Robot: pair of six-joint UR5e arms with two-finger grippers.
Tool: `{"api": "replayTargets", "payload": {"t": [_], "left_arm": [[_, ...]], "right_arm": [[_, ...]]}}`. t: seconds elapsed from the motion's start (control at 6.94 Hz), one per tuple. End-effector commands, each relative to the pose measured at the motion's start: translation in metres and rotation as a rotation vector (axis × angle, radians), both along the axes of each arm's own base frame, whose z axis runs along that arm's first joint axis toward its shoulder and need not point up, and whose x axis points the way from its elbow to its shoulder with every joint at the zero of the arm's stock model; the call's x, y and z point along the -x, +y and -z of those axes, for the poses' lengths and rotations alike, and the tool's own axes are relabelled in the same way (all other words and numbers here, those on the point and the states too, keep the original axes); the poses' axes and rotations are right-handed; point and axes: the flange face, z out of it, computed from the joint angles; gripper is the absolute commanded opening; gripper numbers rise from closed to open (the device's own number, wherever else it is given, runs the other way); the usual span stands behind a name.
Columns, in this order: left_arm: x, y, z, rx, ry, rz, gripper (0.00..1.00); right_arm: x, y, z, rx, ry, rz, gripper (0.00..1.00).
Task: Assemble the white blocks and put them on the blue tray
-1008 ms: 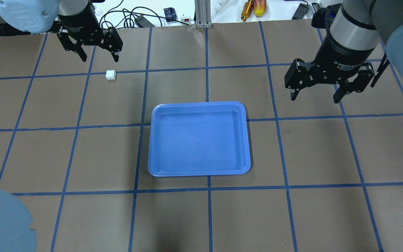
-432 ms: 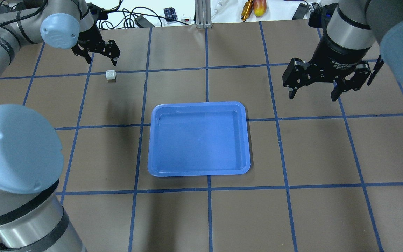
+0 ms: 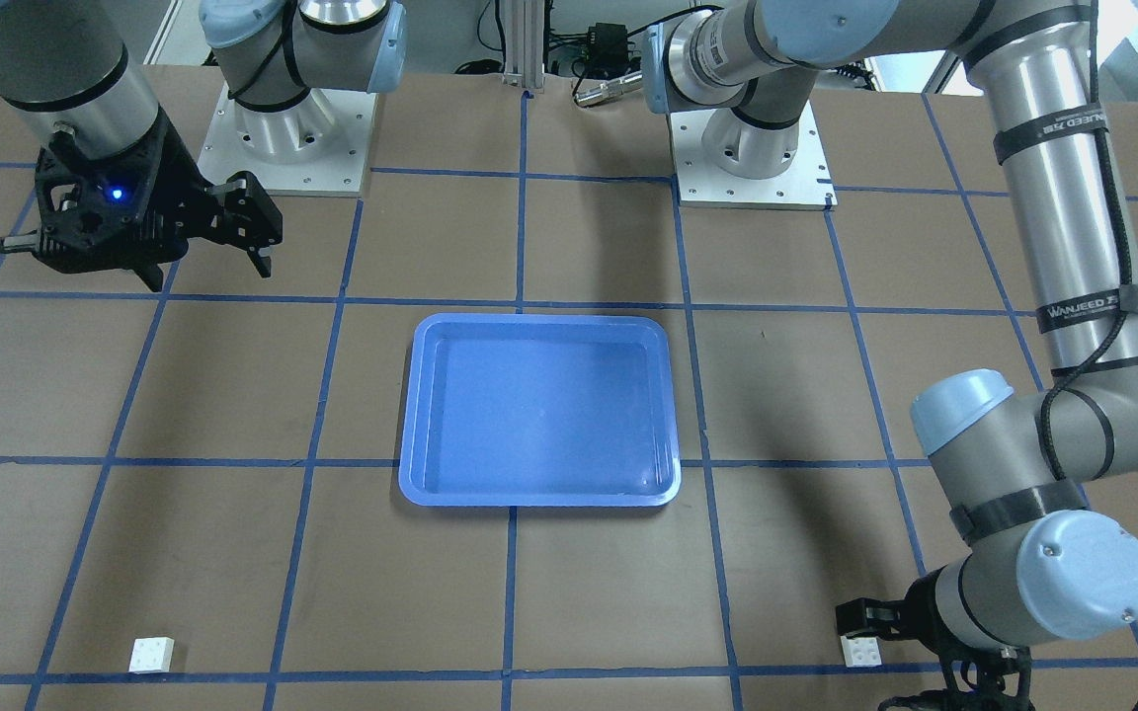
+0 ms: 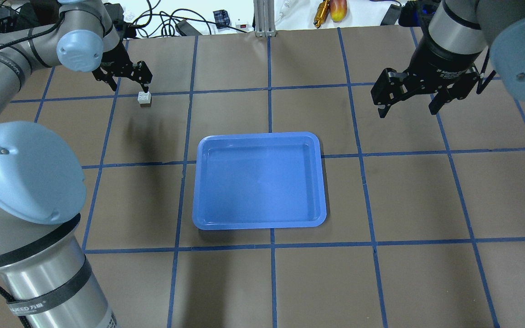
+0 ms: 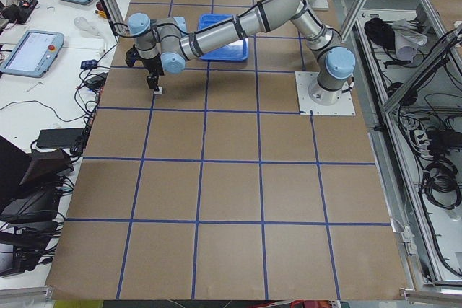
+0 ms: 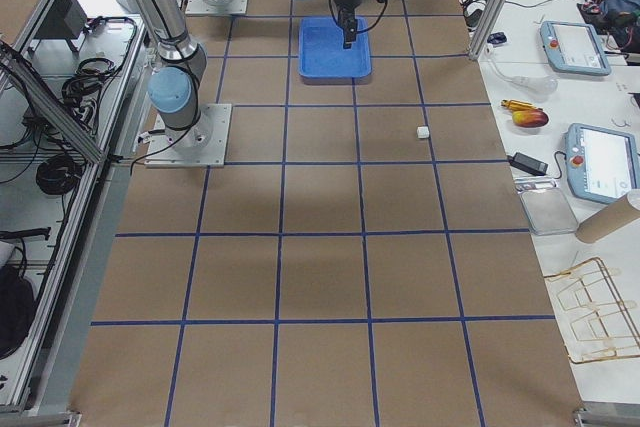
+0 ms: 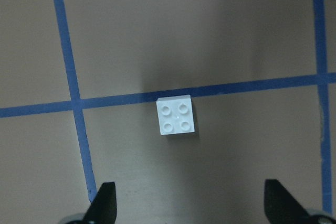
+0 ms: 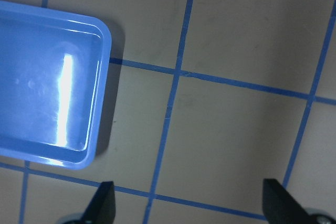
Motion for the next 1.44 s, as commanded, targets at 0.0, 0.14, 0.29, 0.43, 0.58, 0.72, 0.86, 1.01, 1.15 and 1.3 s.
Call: {"api": "replayTargets", "payload": {"t": [0.0,0.14,0.29,0.43,0.58,0.72,0.86,1.01,1.15,1.3], "left_arm": [[0.009,-0.005,0.023,0.002,0.032,-0.05,1.0],[0.011,-0.005,0.026,0.002,0.051,-0.058,1.0],[0.011,-0.006,0.035,-0.005,0.052,-0.058,0.99],[0.01,-0.009,0.04,0.011,0.05,-0.062,0.97],[0.01,-0.009,0.041,0.011,0.05,-0.085,0.81],[0.011,-0.009,0.041,0.014,0.051,-0.122,0.59],[0.011,-0.009,0.04,0.014,0.051,-0.136,0.54],[0.011,-0.008,0.036,0.017,0.051,-0.136,0.38],[0.011,-0.007,0.031,0.011,0.053,-0.136,0.31],[0.029,-0.001,0.022,-0.014,0.065,-0.129,0.27]], "right_arm": [[0.067,-0.018,0.01,0.027,-0.066,-0.309,1.0],[0.097,-0.028,0.024,0.034,-0.122,-0.434,1.0],[0.117,-0.034,0.037,0.039,-0.138,-0.569,1.0],[0.131,-0.041,0.052,0.032,-0.155,-0.659,1.0],[0.15,-0.046,0.064,0.032,-0.172,-0.73,1.0],[0.174,-0.054,0.085,0.054,-0.235,-0.777,1.0],[0.195,-0.071,0.104,0.06,-0.273,-0.829,1.0],[0.204,-0.084,0.11,0.047,-0.269,-0.86,1.0],[0.206,-0.088,0.118,0.043,-0.275,-0.847,1.0],[0.206,-0.093,0.124,0.049,-0.286,-0.834,1.0]]}}
